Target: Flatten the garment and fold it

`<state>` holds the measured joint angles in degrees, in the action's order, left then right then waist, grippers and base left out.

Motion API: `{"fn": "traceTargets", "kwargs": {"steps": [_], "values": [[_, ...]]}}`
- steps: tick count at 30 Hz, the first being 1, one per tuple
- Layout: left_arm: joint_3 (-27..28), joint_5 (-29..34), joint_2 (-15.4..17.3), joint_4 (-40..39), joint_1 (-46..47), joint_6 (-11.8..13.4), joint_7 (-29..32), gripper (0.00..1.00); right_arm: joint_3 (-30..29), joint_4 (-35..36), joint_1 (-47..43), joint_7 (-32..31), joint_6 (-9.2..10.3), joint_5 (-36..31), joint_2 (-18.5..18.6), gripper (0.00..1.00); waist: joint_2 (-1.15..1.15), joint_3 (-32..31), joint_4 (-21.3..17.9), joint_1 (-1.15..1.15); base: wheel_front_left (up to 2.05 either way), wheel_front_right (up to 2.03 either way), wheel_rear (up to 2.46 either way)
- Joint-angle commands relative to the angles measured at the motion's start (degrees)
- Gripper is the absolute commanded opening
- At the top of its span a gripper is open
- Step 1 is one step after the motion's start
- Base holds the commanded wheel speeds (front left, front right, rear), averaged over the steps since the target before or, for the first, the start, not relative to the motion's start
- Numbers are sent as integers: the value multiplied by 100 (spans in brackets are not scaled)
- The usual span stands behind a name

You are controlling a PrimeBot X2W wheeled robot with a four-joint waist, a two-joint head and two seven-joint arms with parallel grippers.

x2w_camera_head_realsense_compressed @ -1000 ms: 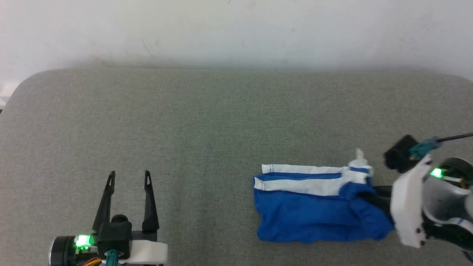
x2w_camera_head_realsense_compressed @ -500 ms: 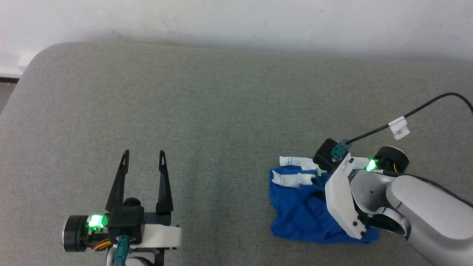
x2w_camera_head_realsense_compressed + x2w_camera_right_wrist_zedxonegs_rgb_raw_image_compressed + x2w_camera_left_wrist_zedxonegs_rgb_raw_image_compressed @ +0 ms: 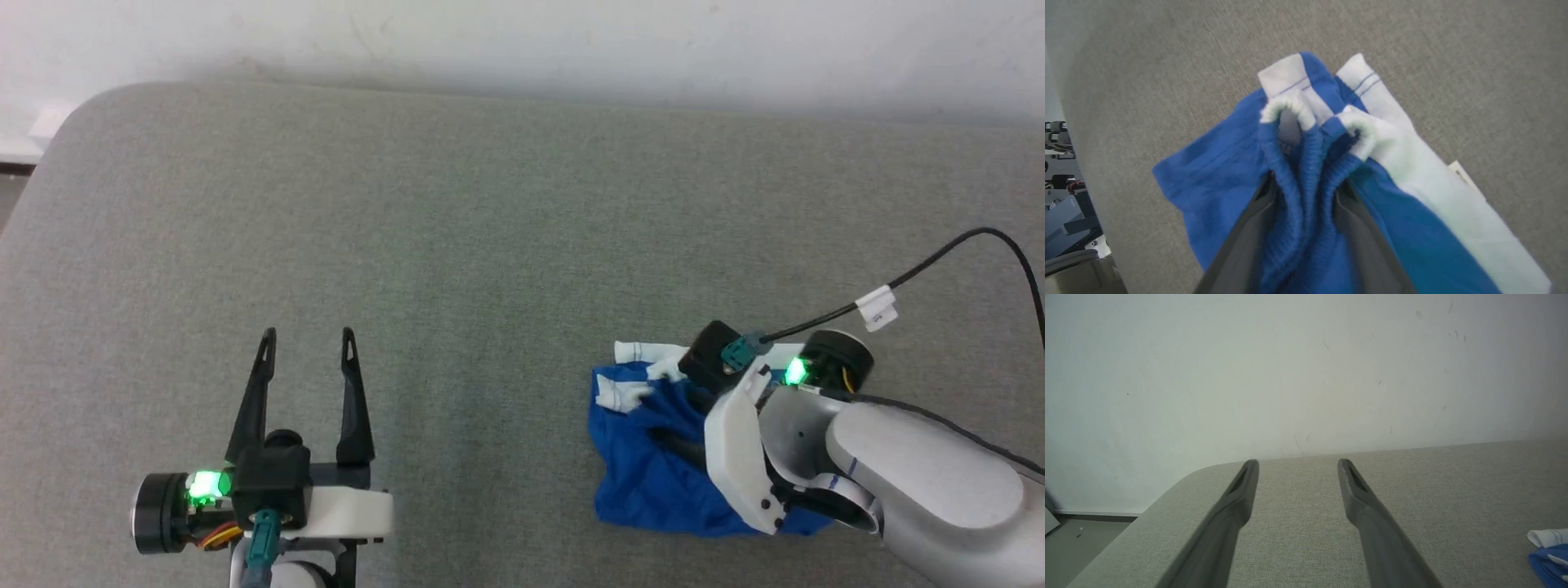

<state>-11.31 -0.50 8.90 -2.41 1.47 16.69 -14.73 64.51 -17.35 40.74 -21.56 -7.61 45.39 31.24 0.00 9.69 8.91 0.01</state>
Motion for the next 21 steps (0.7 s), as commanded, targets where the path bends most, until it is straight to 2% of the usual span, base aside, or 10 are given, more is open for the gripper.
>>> {"fn": "traceTargets", "kwargs": {"steps": [1,4,7,12,13,17,21], "values": [[35,-41,24,49,-51,-24,-27,100,-53,129,104,219,12,28,17,100,0,-230,-222,-1,0,0,0],[70,-56,63,70,-95,-84,-27,100,-331,468,185,803,12,-17,149,100,0,-392,-374,-1,0,0,0],[139,-60,103,59,-127,-106,-27,100,-724,652,241,1380,12,-328,303,100,0,-497,-545,-1,0,0,0],[246,-81,128,51,-162,-142,-27,100,-2006,543,-8,2465,12,-950,278,100,0,-588,-768,-1,0,0,0],[246,-81,128,51,-162,-142,-27,100,-2006,543,-8,2465,12,-950,278,100,0,-588,-768,-1,0,0,0],[337,-108,133,50,-190,-188,-27,100,-3362,307,-507,3225,12,-1659,-25,100,0,-634,-884,-1,0,0,0],[413,-108,126,17,-226,-222,-27,100,-4768,325,-1216,3575,12,-2524,-569,100,0,-674,-948,-1,0,0,0]]}}
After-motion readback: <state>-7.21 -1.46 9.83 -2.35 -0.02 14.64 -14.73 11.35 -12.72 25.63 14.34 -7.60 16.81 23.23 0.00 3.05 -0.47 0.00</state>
